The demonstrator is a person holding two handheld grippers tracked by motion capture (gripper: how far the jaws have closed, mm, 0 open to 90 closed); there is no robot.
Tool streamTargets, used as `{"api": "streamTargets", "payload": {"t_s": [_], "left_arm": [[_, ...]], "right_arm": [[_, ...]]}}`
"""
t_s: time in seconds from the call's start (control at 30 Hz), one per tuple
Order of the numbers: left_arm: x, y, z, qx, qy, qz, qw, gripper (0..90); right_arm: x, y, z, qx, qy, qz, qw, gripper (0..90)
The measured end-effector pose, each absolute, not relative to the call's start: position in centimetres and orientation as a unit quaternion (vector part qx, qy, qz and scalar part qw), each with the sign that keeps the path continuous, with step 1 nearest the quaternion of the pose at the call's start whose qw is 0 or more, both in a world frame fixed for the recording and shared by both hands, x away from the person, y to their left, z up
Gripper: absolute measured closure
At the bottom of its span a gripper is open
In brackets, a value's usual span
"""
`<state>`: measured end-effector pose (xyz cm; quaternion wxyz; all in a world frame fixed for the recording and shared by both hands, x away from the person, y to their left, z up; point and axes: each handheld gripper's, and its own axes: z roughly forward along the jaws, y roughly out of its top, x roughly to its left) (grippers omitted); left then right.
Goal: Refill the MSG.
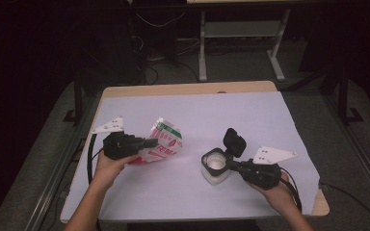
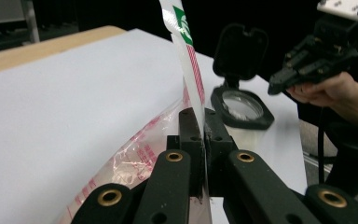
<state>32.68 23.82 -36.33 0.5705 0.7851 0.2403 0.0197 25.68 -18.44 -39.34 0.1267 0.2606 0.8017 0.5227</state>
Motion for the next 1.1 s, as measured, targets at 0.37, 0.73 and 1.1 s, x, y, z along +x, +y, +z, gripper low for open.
{"api": "streamTargets", "payload": {"t_s": [0.37, 0.73, 1.1], "left_arm": [[31.0, 24.2, -37.9, 0.803, 0.244, 0.015, 0.544, 87.3], [29.8, 24.2, -38.6, 0.833, 0.234, 0.005, 0.502, 84.5], [29.1, 24.0, -38.8, 0.85, 0.228, 0.0, 0.474, 73.8]], "right_arm": [[25.8, -18.4, -39.6, 0.264, 0.803, 0.52, 0.124, 89.9], [25.8, -18.3, -39.8, 0.266, 0.804, 0.517, 0.123, 90.0], [25.8, -18.2, -40.1, 0.265, 0.808, 0.512, 0.123, 89.9]]}}
